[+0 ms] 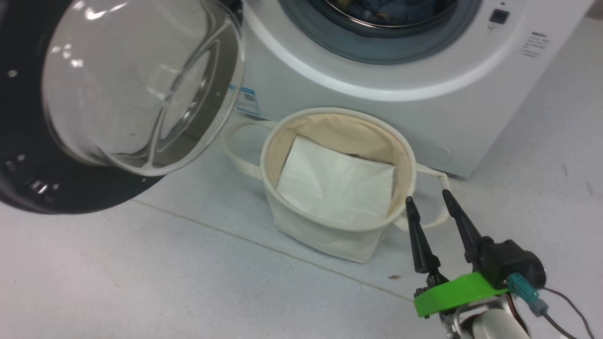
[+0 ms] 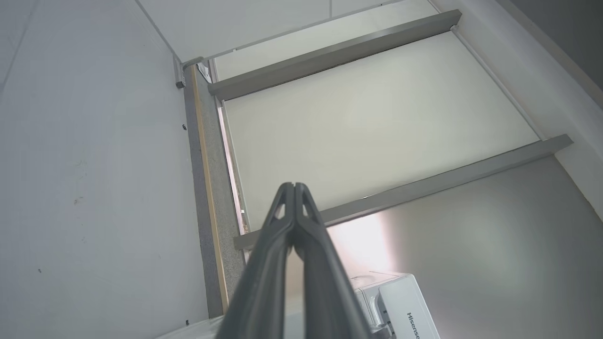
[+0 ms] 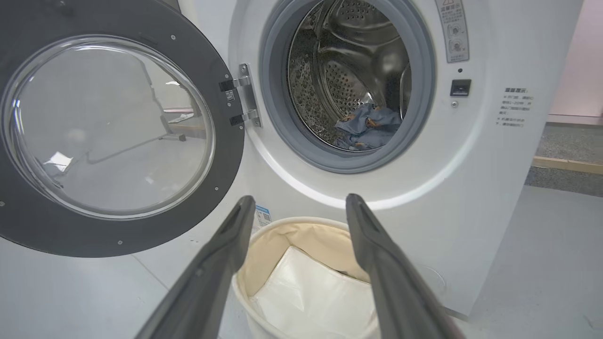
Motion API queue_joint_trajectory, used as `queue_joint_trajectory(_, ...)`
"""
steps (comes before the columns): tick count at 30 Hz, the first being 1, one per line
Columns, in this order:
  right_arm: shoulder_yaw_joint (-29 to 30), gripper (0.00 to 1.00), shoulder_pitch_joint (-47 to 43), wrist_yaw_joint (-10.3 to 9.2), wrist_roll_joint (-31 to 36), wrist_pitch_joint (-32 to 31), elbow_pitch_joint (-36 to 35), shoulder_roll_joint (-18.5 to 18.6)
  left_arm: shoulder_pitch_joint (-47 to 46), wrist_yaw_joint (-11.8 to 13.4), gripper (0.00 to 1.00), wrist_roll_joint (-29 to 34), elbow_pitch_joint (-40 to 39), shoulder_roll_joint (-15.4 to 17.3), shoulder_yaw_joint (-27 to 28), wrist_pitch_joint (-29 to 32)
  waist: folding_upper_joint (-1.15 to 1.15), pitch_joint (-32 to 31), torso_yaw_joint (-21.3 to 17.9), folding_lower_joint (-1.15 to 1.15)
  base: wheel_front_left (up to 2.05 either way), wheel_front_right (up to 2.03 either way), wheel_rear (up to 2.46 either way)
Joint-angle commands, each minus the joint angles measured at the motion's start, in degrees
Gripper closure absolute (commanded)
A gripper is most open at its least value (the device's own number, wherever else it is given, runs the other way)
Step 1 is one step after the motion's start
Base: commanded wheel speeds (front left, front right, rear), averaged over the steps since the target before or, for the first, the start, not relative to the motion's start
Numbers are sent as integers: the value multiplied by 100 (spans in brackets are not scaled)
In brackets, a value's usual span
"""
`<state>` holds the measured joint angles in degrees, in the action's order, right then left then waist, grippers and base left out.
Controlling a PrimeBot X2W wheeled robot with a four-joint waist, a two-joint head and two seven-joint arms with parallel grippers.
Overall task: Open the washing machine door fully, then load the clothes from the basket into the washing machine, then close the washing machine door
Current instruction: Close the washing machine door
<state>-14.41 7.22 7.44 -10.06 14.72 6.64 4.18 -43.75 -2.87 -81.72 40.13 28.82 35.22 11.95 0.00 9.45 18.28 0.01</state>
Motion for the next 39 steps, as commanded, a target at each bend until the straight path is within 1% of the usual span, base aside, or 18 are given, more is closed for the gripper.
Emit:
queue_joint_trajectory(1,-149,0,179,5,59,28,-152,57,-213,-60,100,81,64,454,32,-1,0,93,-127,-1,0,0,0)
queue_joint_trajectory(4,-185,0,198,5,91,28,-133,164,-419,-64,100,159,580,559,-61,-28,0,137,-198,-1,0,0,0)
queue_joint_trajectory(8,-285,0,221,5,67,28,-139,245,-636,-168,100,224,1079,614,-191,1,0,135,-287,-1,0,0,0)
queue_joint_trajectory(10,-295,0,224,5,56,28,-144,253,-680,-225,100,274,1270,639,-317,161,0,131,-335,-1,0,0,0)
queue_joint_trajectory(13,-300,0,189,5,34,28,-142,243,-761,-349,100,216,1481,655,-467,637,0,100,-404,-1,0,0,0)
queue_joint_trajectory(15,-300,0,179,5,33,28,-135,240,-772,-372,100,194,1512,655,-484,724,0,86,-418,-1,0,0,0)
queue_joint_trajectory(25,-262,0,87,5,10,28,-110,191,-824,-443,100,179,1714,617,-825,1599,0,-37,-450,-1,0,0,0)
queue_joint_trajectory(39,-264,0,50,5,8,28,-115,119,-813,-459,100,117,1324,263,-1342,2833,0,-116,-367,-1,0,0,0)
